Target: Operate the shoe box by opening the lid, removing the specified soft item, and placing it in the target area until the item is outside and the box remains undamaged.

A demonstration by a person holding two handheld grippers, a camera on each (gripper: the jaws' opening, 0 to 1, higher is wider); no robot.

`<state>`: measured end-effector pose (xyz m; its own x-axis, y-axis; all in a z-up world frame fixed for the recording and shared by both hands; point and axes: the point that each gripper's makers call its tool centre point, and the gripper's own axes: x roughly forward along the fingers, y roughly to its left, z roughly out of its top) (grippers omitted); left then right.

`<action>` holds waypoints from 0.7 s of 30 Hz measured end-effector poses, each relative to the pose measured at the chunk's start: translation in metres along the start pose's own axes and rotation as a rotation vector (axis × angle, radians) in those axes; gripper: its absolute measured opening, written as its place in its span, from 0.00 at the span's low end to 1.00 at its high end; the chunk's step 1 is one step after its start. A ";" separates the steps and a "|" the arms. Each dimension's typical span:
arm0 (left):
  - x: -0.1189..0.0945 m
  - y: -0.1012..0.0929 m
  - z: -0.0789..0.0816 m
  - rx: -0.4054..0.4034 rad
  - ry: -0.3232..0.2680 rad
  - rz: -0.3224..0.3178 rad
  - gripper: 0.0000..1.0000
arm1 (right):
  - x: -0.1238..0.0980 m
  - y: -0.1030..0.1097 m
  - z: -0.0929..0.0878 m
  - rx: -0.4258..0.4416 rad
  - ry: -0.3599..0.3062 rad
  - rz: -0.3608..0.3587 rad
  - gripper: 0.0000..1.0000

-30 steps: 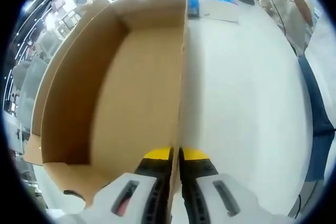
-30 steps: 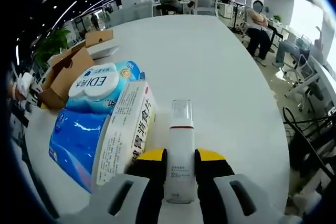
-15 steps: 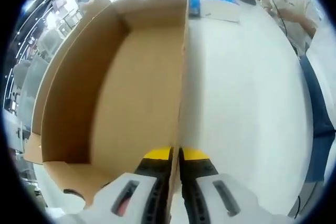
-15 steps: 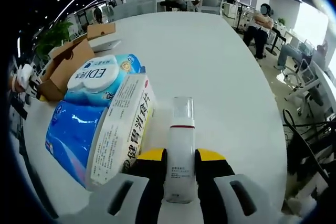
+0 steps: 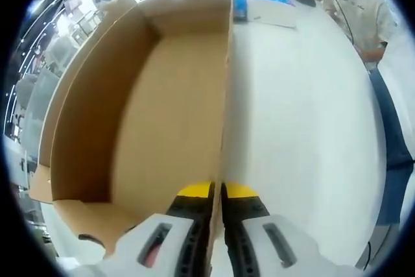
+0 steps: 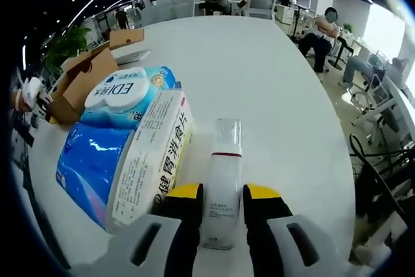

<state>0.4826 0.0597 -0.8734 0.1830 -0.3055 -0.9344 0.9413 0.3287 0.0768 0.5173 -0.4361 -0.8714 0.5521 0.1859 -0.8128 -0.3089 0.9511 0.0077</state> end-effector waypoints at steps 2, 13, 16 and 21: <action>0.000 0.000 0.000 0.000 0.000 0.000 0.04 | -0.003 -0.001 0.002 0.002 -0.006 -0.008 0.29; 0.003 0.001 -0.002 0.001 -0.003 0.002 0.04 | -0.035 -0.012 0.030 -0.020 -0.104 -0.076 0.33; 0.002 0.000 -0.001 0.000 -0.003 0.003 0.04 | -0.049 -0.010 0.039 -0.018 -0.132 -0.099 0.33; 0.000 -0.001 0.000 -0.002 -0.003 0.005 0.04 | -0.064 -0.008 0.052 -0.023 -0.172 -0.115 0.36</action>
<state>0.4816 0.0592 -0.8730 0.1882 -0.3068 -0.9330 0.9400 0.3316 0.0805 0.5246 -0.4427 -0.7898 0.7083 0.1176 -0.6960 -0.2528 0.9629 -0.0947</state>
